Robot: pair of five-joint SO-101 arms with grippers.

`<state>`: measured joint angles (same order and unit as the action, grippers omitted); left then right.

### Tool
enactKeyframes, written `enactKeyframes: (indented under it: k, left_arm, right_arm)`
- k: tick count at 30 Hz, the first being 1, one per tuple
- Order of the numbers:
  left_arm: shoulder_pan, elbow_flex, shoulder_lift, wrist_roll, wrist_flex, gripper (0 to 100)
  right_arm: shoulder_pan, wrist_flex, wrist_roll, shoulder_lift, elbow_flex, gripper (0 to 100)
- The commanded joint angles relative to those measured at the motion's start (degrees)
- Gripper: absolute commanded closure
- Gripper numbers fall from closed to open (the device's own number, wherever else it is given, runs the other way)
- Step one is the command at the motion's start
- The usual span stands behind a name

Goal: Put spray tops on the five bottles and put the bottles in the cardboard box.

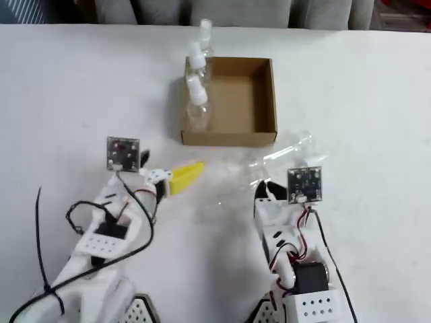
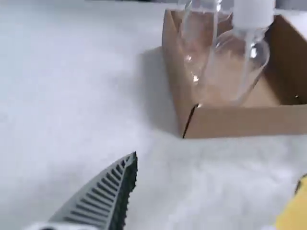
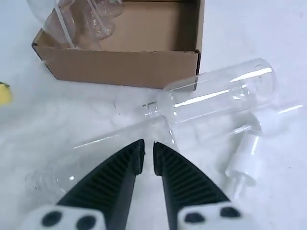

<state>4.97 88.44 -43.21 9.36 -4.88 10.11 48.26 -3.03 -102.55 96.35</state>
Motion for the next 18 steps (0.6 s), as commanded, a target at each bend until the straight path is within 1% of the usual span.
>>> enactKeyframes:
  k: [1,5,7,10,13,15,18]
  left_arm:
    - [-3.4,1.9,-7.4,1.1,6.0,54]
    - [-5.1,6.2,-13.0,1.1,8.1,54]
    - [-5.6,7.9,-15.8,1.1,10.0,54]
    - [-5.6,8.1,-19.6,-0.4,17.2,54]
    - [-5.6,8.2,-23.5,-2.7,24.0,54]
    - [-5.6,8.4,-25.9,-3.0,27.7,54]
    - [-5.6,8.5,-29.1,-3.0,32.4,54]
  right_arm:
    - [-2.2,0.2,-8.3,-0.4,0.5,98.4]
    - [-6.0,-0.2,-17.7,-0.6,0.5,98.4]
    - [-6.2,-0.2,-20.3,-0.6,0.5,98.4]
    - [-6.2,-0.2,-21.9,-0.6,0.0,98.4]
    - [-6.5,0.2,-28.4,-0.4,-0.9,98.4]
    - [-7.3,0.2,-29.7,-0.4,-1.5,98.4]
    - [-10.5,0.2,-29.5,-0.2,-4.0,98.4]
